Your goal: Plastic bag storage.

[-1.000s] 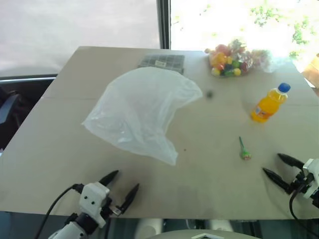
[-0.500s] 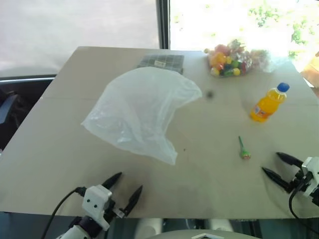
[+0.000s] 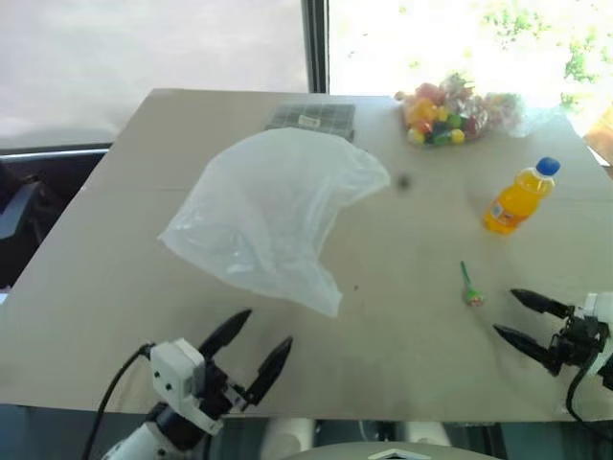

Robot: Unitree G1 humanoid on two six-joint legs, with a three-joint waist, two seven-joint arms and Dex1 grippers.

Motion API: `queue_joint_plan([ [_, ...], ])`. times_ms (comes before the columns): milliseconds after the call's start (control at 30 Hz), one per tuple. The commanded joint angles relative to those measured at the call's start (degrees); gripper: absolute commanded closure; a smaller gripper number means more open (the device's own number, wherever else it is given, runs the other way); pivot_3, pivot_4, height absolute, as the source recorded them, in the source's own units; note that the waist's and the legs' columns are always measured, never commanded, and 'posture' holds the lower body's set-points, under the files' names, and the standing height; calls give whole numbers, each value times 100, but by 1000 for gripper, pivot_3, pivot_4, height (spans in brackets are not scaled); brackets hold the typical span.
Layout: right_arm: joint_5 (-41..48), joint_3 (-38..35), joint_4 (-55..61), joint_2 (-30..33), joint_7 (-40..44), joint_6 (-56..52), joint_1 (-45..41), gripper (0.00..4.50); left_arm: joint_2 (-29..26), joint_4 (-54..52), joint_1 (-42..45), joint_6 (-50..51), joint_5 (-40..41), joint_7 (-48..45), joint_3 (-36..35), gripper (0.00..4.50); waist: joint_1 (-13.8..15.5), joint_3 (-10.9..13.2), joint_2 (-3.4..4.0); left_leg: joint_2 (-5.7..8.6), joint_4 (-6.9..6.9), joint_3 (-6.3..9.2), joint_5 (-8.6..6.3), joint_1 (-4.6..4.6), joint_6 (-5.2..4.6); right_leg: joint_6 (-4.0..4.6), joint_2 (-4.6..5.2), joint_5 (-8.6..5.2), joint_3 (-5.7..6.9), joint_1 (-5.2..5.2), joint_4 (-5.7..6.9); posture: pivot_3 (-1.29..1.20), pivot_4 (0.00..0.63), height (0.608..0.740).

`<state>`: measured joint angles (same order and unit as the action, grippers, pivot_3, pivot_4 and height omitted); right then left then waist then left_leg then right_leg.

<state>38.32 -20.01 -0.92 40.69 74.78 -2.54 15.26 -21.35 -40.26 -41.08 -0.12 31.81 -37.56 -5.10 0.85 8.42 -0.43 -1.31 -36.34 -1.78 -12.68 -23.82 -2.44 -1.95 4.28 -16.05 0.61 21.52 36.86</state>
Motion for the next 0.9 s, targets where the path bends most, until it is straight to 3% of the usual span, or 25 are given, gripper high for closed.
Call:
queue_joint_plan([
  [33, 464, 88, 1072, 302, 213, -733, 272, 0, -231, -291, 127, 396, 218, -108, 300, 42, -3, 4, -7, -1, 0, 0, 0, 0, 0, -1, -18, 0, 0, 0, 0, 0, 150, 740],
  [133, 941, 243, 2172, 531, 20, -1424, 271, 0, -460, -79, 477, 810, 499, -287, 474, 42, -11, 7, -7, -3, 0, -1, 0, 0, 0, -4, -35, 1, 1, 0, 4, 0, 150, 740],
  [200, 1100, 303, 2673, 537, -291, -1669, 42, 0, -475, 113, 798, 971, 511, -313, 610, 544, -8, 8, -9, -10, -7, -2, 0, 1, 0, -14, -47, 6, 4, 1, 10, 0, 150, 740],
  [367, 1126, 268, 3154, 574, -637, -1956, -175, 0, -448, 516, 1366, 1228, 322, -258, 845, 2733, 17, 23, -33, -14, -29, -4, 0, -1, 1, -49, -54, 7, 5, 2, 10, 0, 150, 740],
  [500, 1004, 166, 3249, 534, -736, -1934, -79, 0, -194, 1040, 2041, 1293, -99, -5, 1158, 2733, 32, 25, -37, 2, -33, -7, 0, -4, -2, -33, -35, 20, 3, 1, 10, 0, 150, 740],
  [900, 726, 84, 3238, 291, -934, -1603, 194, 0, 380, 1625, 3027, 1529, -191, 39, 1627, 2733, 9, 25, -38, -4, -45, -6, 0, -4, -3, -41, -40, 26, 0, -3, 23, 0, 150, 740],
])
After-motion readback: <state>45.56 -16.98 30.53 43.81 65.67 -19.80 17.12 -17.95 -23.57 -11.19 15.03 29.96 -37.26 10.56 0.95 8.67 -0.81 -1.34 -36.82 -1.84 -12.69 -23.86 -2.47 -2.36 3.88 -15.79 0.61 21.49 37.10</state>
